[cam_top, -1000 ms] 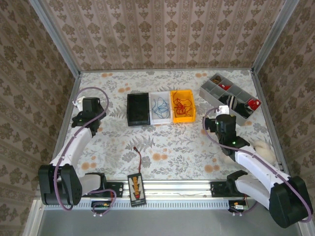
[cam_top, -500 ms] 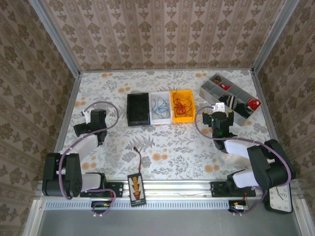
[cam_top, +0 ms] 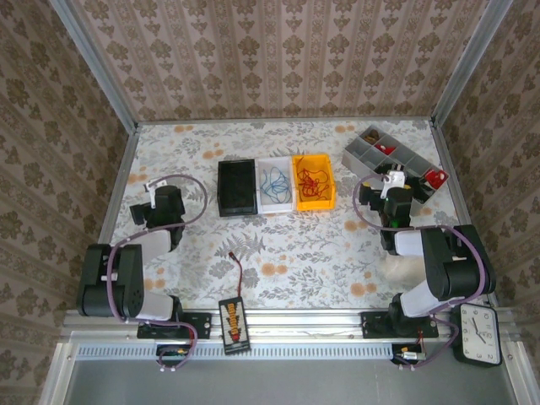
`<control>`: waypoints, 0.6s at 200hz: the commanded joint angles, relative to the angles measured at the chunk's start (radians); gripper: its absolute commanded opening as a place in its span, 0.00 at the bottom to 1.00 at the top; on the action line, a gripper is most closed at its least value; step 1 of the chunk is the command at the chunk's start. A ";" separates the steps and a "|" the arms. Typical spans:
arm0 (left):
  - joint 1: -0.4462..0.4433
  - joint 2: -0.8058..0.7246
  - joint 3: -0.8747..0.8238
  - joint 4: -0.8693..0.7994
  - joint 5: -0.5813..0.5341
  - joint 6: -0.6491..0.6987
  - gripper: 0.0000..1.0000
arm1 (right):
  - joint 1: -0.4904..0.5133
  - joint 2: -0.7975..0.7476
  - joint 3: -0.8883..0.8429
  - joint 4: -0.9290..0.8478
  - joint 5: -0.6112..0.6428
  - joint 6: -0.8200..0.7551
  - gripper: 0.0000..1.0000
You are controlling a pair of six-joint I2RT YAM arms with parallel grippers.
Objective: Untangle the cables
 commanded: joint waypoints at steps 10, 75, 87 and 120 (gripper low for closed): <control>0.014 0.039 0.058 0.074 0.062 0.049 1.00 | 0.005 0.010 0.009 0.000 -0.059 0.024 1.00; 0.047 0.104 -0.060 0.393 0.416 0.108 1.00 | 0.005 0.008 0.008 -0.004 -0.058 0.023 1.00; 0.048 0.146 -0.098 0.503 0.465 0.129 1.00 | 0.011 0.007 0.008 -0.004 -0.048 0.021 1.00; 0.044 0.135 -0.097 0.475 0.430 0.106 1.00 | 0.024 0.007 0.008 -0.003 -0.023 0.015 1.00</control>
